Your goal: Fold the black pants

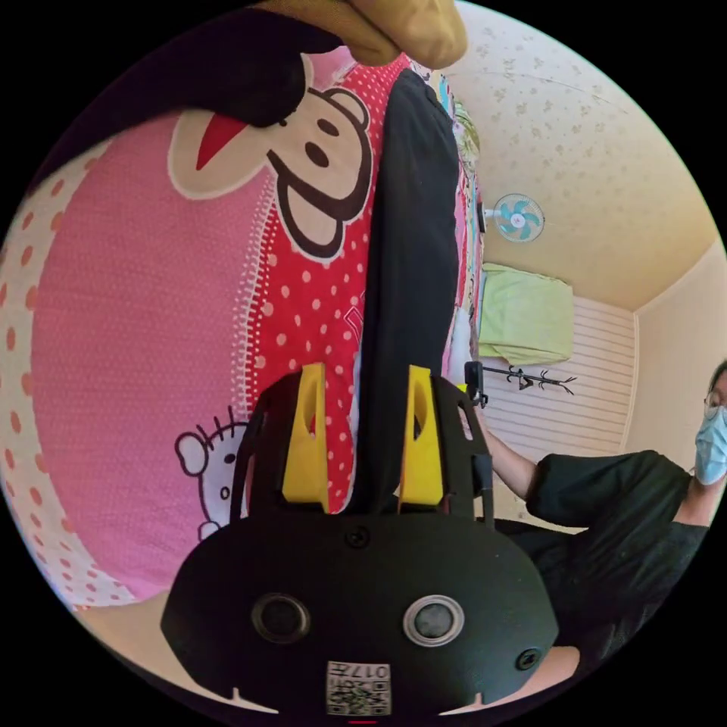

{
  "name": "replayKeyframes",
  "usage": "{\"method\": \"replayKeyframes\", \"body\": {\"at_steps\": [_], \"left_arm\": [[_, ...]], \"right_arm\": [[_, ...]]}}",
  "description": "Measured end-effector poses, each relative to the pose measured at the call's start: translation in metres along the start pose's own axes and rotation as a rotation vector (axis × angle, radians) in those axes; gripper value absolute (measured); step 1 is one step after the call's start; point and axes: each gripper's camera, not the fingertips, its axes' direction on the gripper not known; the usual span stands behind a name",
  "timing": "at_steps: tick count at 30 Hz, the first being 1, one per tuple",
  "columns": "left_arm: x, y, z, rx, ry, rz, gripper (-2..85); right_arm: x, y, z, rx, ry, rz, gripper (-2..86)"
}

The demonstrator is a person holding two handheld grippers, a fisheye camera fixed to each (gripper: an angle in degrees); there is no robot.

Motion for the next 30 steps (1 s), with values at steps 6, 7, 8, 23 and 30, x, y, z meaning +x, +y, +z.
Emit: {"method": "replayKeyframes", "body": {"at_steps": [6, 7, 8, 23, 30], "left_arm": [[-0.008, 0.039, 0.043, -0.185, 0.098, 0.058, 15.7], [-0.008, 0.040, 0.046, -0.180, 0.091, 0.057, 15.7], [-0.011, 0.039, 0.050, -0.177, 0.087, 0.047, 15.3], [0.028, 0.094, 0.094, -0.201, 0.245, 0.173, 3.5], [0.188, 0.177, 0.036, -0.042, 0.351, 0.521, 3.1]], "right_arm": [[-0.005, 0.003, 0.027, -0.111, -0.022, -0.043, 14.7], [-0.006, 0.000, 0.032, -0.104, -0.028, -0.053, 14.5], [-0.006, -0.002, 0.035, -0.106, -0.028, -0.055, 14.2], [-0.083, 0.066, 0.080, -0.043, -0.159, -0.192, 0.1], [-0.256, 0.154, 0.043, -0.006, -0.203, -0.549, -0.6]]}}
